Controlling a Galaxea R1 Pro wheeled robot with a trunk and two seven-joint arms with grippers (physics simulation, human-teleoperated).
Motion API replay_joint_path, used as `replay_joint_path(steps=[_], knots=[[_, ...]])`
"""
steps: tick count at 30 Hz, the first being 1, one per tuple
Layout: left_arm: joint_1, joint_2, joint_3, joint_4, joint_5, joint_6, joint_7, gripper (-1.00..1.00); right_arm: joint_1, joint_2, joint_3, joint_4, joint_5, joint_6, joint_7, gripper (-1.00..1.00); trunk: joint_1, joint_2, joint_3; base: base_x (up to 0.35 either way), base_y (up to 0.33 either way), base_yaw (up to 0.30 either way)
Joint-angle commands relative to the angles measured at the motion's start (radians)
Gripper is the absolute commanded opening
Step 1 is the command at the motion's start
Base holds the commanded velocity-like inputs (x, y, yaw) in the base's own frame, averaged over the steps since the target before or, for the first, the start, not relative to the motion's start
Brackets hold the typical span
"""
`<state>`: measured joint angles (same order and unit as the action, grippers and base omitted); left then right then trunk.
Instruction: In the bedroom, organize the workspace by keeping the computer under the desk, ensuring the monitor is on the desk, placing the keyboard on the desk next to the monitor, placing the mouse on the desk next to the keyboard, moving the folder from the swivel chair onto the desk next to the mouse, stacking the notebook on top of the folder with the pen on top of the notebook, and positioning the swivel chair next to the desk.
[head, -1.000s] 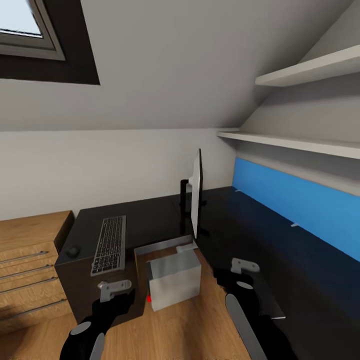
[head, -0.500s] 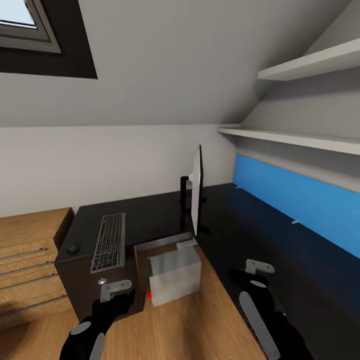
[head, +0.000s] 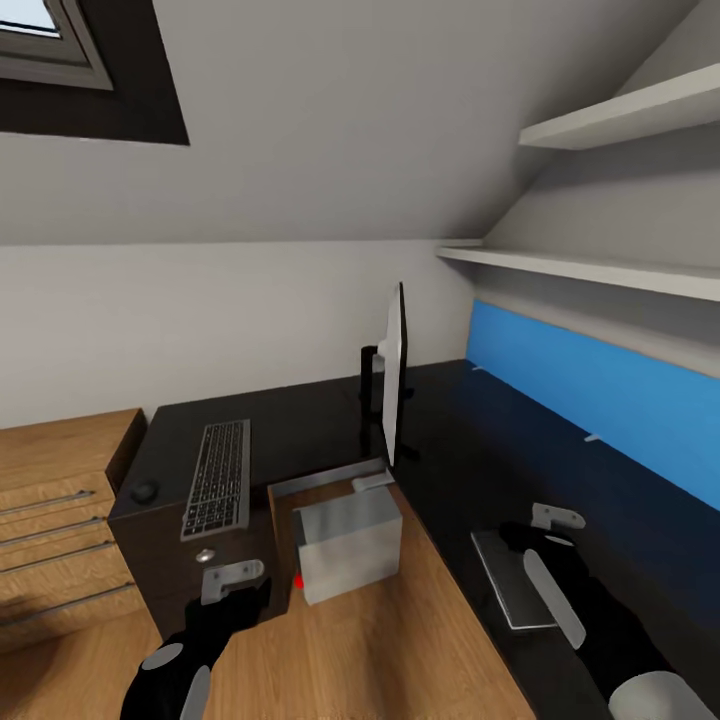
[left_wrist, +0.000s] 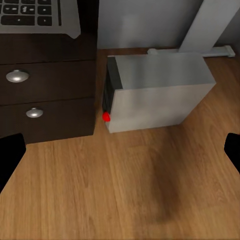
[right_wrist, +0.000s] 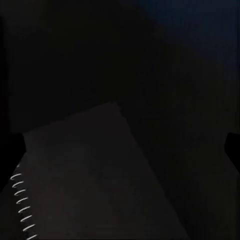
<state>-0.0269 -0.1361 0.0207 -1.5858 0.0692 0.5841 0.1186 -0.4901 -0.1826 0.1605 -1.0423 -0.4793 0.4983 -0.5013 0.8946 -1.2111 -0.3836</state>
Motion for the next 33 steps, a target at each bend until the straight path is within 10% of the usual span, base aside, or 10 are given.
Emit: replay_joint_path(steps=[1,17,25,33], knots=[[-0.001,-0.001,-0.001,-0.001,0.008,0.005,0.006,1.00,-0.010,-0.013,0.003,0.022,-0.010,-0.012,0.007,1.00,0.000,-0.001,-0.003,0.000,0.000,0.000],[-0.001,0.000,-0.002,0.000,0.007,0.003,0.006,1.00,-0.027,-0.046,0.005,0.058,-0.010,-0.050,0.041,1.00,0.000,-0.001,-0.010,0.125,0.000,0.000],[-0.001,-0.008,-0.013,0.002,0.007,0.002,0.006,1.00,-0.020,-0.001,-0.040,0.071,-0.057,-0.066,0.086,1.00,0.000,-0.001,-0.010,0.000,0.000,0.000],[-0.001,-0.019,-0.005,-0.003,0.007,0.003,0.007,1.00,-0.035,0.023,0.006,0.026,-0.024,-0.065,0.052,1.00,0.000,-0.001,-0.010,0.000,0.000,0.000]])
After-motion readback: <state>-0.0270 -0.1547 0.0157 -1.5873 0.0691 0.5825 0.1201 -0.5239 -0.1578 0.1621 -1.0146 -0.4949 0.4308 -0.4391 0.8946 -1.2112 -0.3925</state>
